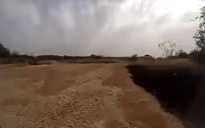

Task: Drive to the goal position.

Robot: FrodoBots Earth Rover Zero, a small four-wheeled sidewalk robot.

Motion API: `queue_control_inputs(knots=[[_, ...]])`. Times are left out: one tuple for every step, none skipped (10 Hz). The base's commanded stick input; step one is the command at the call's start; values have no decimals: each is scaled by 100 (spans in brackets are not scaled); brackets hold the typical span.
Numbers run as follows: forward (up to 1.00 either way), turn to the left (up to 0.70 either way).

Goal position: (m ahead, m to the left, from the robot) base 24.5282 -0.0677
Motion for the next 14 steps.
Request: queue_control_inputs(knots=[[50,0],[50,0],[50,0],[50,0],[50,0],[50,0],[50,0],[50,0],[50,0],[50,0],[50,0],[50,0],[50,0],[50,0]])
